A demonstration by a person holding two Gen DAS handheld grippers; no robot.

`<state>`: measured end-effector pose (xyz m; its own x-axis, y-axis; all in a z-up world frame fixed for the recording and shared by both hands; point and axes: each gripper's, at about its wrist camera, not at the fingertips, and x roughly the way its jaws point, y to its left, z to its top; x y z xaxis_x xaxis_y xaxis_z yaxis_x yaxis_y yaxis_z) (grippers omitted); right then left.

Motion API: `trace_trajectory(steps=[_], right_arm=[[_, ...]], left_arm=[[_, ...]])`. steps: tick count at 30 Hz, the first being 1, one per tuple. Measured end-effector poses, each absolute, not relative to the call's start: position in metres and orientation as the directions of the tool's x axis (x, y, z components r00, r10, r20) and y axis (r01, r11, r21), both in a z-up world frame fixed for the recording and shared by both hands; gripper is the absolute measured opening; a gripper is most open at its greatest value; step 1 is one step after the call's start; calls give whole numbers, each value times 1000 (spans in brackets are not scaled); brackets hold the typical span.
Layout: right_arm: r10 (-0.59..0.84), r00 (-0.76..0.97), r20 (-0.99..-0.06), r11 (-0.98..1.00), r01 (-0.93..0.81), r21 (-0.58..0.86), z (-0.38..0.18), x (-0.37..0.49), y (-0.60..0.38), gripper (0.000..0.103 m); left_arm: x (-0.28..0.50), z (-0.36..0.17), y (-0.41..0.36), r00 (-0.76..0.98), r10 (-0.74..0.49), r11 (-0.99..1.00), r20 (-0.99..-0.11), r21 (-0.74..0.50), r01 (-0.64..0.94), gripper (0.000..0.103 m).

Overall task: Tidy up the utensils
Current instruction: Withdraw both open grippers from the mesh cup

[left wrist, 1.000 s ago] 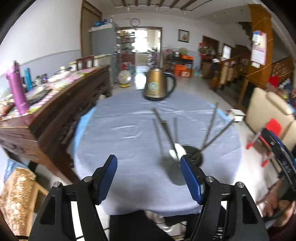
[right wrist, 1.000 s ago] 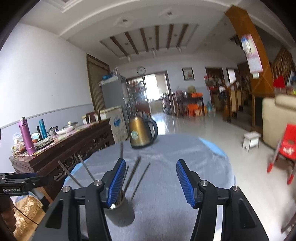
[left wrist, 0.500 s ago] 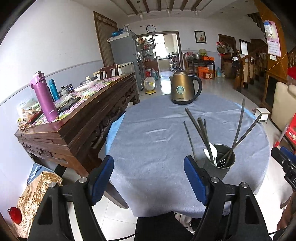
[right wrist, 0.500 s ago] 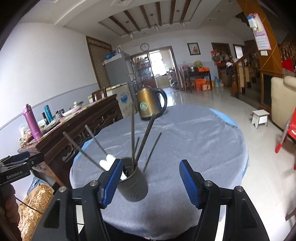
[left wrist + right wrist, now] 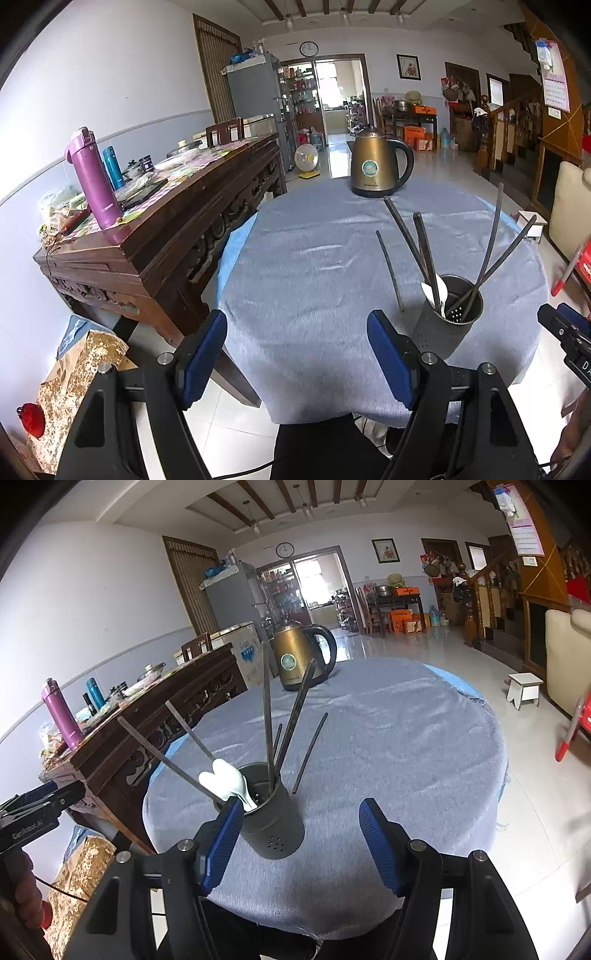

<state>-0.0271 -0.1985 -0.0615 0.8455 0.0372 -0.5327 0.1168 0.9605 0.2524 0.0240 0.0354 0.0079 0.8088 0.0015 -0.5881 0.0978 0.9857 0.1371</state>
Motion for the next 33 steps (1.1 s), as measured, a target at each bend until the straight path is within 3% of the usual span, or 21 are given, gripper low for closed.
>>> trace_trajectory(steps=[5, 10, 17, 33], right_arm=[[21, 839, -543, 973, 108, 205, -61, -25, -190, 69], [-108, 798, -593, 984, 169, 48, -57, -16, -177, 69], [-191, 743, -642, 976, 214, -42, -60, -10, -176, 69], [-238, 740, -629, 969, 230, -96, -55, -15, -176, 69]], left_arm=[[23, 5, 33, 803, -8, 984, -596, 137, 112, 79], [23, 1, 29, 795, -14, 981, -607, 147, 129, 79], [25, -4, 22, 783, -7, 977, -622, 164, 138, 79], [29, -11, 19, 762, -6, 973, -648, 173, 155, 79]])
